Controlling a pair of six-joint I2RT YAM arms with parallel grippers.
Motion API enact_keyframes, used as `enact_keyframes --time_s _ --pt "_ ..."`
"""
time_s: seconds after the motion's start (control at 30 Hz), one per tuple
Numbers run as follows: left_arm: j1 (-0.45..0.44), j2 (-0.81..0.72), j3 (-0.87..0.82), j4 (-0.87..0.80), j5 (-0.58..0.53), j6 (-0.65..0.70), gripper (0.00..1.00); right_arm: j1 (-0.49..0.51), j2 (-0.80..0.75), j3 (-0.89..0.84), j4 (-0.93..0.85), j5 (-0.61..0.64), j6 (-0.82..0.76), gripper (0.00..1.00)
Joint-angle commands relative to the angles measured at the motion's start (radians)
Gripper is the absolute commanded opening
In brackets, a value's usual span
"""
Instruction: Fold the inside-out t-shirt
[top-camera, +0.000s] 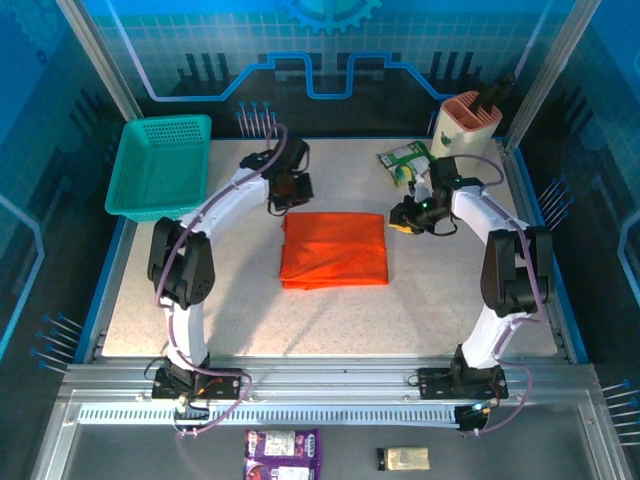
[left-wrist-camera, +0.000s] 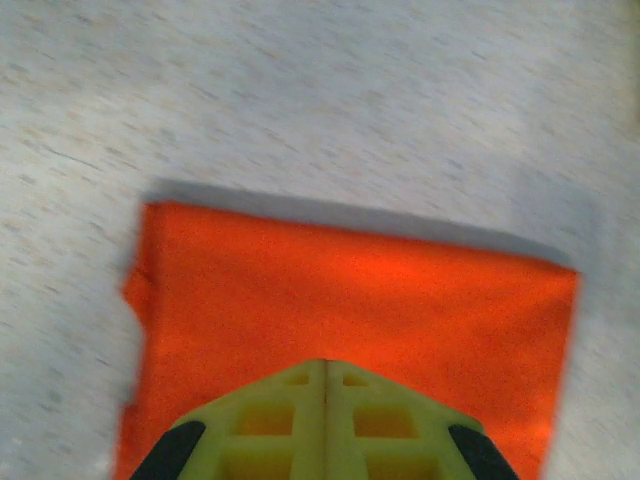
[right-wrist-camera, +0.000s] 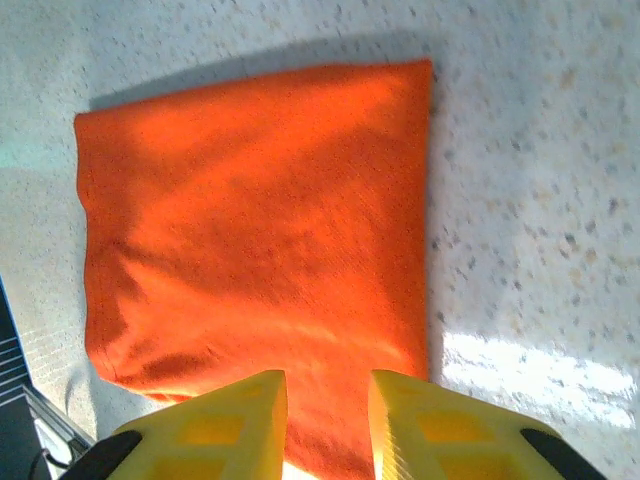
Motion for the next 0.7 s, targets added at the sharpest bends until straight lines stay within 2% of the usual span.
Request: enact_keyframes --time_s 0.0,0.1,0.27,0.47,0.67 --pt "-0.088 0.004 -0.012 -0.072 -0.010 -0.116 0.03 -0.031 -0.041 -0.054 -0.014 -0.021 -0.023 0.29" --pt "-0.159 0.031 -0.018 -0.066 -0.043 -0.174 0.04 -0.038 -0.056 -0.077 -0.014 -0.019 -0.033 0.29" --pt "-0.214 0.122 0.029 -0.115 -0.091 -0.230 0.02 -0.044 -0.057 -0.088 -0.019 -0.019 -0.047 0.29" --pt "-0.234 0.216 0.038 -0.109 -0.065 -0.248 0.01 -0.045 -0.040 -0.082 -0.019 -0.007 -0.064 0.30" --pt "-0.236 0.281 0.038 -0.131 -0.112 -0.231 0.01 -0.040 -0.013 -0.081 -0.001 -0.009 -0.108 0.34"
